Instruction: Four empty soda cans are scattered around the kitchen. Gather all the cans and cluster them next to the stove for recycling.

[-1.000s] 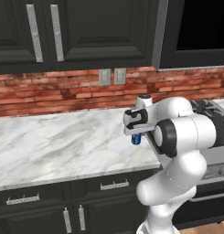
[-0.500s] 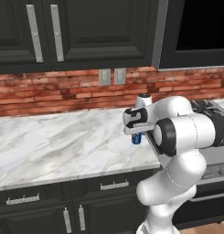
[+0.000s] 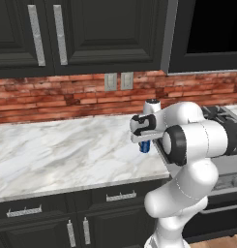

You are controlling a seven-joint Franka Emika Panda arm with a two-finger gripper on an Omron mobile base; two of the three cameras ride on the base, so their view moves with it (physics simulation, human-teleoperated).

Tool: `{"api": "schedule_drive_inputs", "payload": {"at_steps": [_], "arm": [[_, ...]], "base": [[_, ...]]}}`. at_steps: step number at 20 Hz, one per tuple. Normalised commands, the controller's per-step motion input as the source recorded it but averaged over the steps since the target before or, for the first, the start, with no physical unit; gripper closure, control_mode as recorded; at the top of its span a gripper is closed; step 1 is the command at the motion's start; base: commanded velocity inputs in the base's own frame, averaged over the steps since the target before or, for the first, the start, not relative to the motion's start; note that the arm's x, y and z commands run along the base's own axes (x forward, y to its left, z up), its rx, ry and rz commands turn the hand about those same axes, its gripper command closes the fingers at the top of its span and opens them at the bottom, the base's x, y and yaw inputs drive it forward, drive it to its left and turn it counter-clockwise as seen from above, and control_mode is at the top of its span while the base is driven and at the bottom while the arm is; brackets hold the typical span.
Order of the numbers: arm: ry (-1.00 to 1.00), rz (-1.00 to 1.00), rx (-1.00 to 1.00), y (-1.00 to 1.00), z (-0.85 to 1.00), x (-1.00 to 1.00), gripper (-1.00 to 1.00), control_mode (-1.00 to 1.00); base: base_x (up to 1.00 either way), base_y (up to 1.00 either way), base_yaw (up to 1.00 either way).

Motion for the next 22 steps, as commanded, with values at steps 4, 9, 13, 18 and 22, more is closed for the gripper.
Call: {"api": "schedule_drive_inputs", "payload": {"at_steps": [4, 9, 13, 18, 22], "arm": [[-0.08, 0.00, 0.00, 0.00, 0.08, -0.03, -1.00, -1.00], [-0.23, 0.00, 0.00, 0.00, 0.26, -0.33, -1.00, -1.00], [-0.16, -0.04, 0.00, 0.00, 0.44, -0.43, -1.00, -1.00], [-0.17, -0.08, 0.00, 0.00, 0.55, -0.64, -1.00, -1.00], [-0.11, -0.10, 0.00, 0.00, 0.64, -0.43, -1.00, -1.00]], "base": [[0.00, 0.00, 0.00], [0.00, 0.00, 0.00], [0.00, 0.00, 0.00], [0.00, 0.00, 0.00], [0.00, 0.00, 0.00]]}}
